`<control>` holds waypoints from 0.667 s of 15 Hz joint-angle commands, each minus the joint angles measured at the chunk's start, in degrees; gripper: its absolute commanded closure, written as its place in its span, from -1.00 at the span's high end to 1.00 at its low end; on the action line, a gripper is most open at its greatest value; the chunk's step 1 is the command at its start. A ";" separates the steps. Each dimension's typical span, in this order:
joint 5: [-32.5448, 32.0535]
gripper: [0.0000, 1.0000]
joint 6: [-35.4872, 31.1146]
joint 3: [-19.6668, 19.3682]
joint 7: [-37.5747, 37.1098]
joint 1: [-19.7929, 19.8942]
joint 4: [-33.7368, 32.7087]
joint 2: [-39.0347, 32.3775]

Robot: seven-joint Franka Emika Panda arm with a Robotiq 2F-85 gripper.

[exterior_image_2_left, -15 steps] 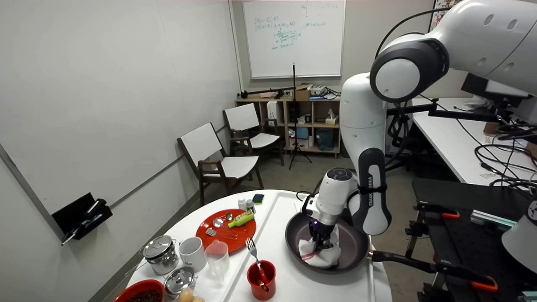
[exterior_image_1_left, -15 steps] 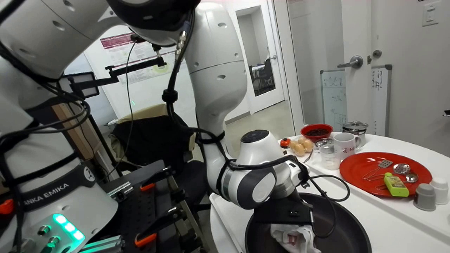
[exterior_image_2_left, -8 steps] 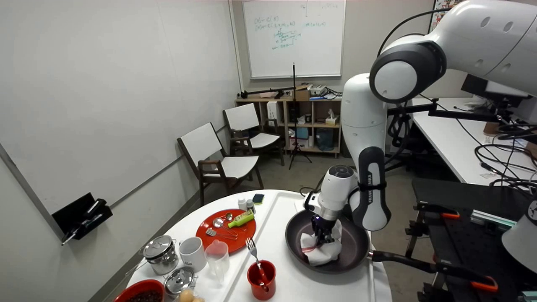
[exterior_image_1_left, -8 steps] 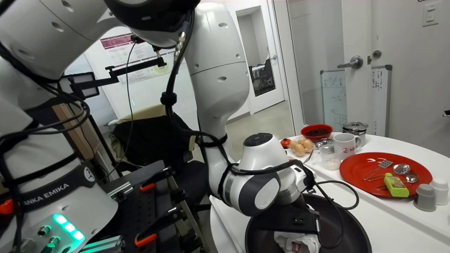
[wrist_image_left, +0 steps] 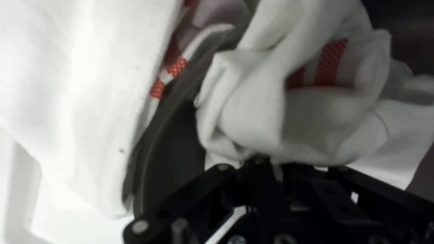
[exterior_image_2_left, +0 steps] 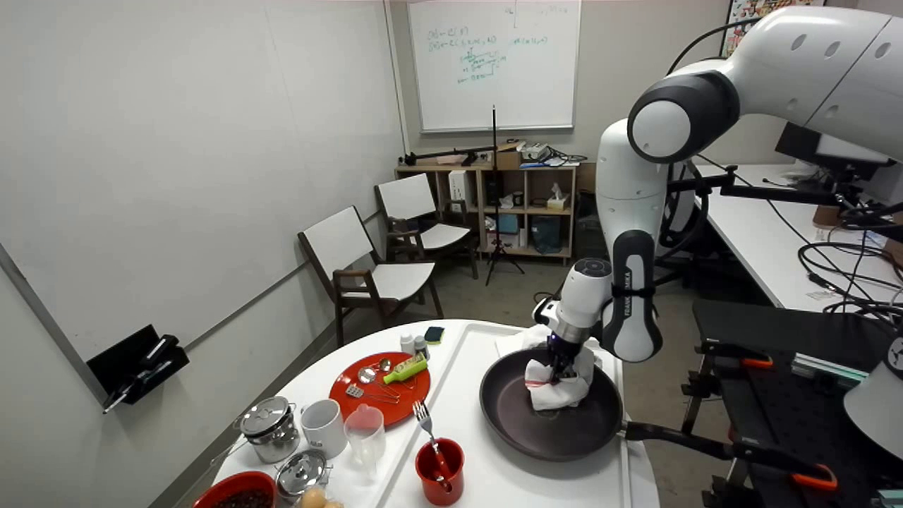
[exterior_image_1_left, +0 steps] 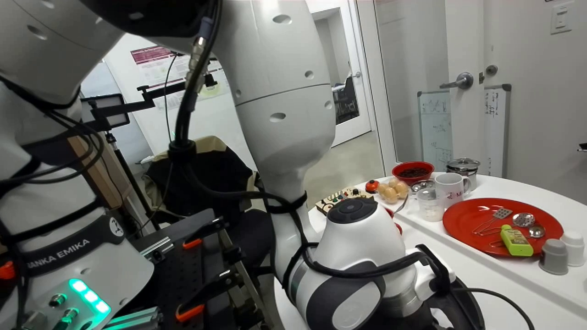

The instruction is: Use the right white towel farthest from you to wipe the pan

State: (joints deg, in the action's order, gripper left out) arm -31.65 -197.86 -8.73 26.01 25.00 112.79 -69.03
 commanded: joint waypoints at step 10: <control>0.43 -0.96 0.07 -0.66 1.56 -15.99 -0.51 -1.49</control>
State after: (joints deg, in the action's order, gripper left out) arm -31.80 -197.82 -8.72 27.15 13.85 112.90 -69.04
